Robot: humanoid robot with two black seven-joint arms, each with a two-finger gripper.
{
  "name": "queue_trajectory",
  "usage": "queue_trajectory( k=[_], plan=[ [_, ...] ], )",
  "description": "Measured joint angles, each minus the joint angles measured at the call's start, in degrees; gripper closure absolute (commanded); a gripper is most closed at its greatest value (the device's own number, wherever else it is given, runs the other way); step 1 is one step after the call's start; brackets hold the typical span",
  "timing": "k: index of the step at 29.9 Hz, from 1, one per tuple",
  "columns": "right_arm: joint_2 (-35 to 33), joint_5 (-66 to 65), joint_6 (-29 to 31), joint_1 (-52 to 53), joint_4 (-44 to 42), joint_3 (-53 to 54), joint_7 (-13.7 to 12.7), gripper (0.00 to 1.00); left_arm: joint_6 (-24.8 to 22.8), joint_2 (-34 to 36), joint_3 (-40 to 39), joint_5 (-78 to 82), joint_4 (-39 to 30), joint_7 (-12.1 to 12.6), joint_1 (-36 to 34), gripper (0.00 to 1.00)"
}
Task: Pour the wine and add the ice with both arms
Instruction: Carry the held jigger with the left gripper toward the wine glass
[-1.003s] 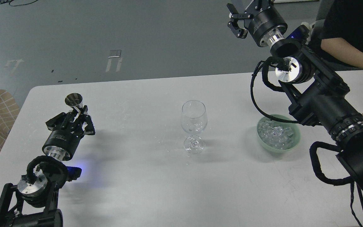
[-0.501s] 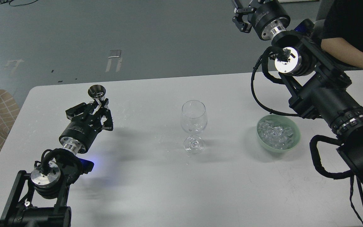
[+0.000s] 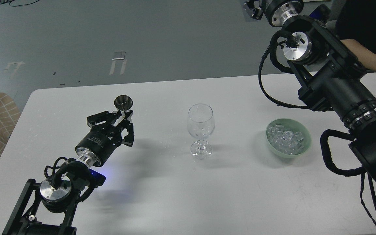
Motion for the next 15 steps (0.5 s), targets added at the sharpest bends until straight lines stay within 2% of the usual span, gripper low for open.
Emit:
queue_trajectory(
  k=[9, 15],
  plan=[
    [0.47, 0.00, -1.62, 2.69, -0.08, -0.06, -2.37, 0.00, 2.80, 0.04, 0.62, 1.71, -4.16, 1.32, 1.16, 1.00],
    [0.47, -0.04, -2.03, 5.24, -0.15, -0.26, -2.67, 0.00, 4.57, 0.29, 1.82, 3.15, -6.72, 2.75, 1.10, 1.00]
  ],
)
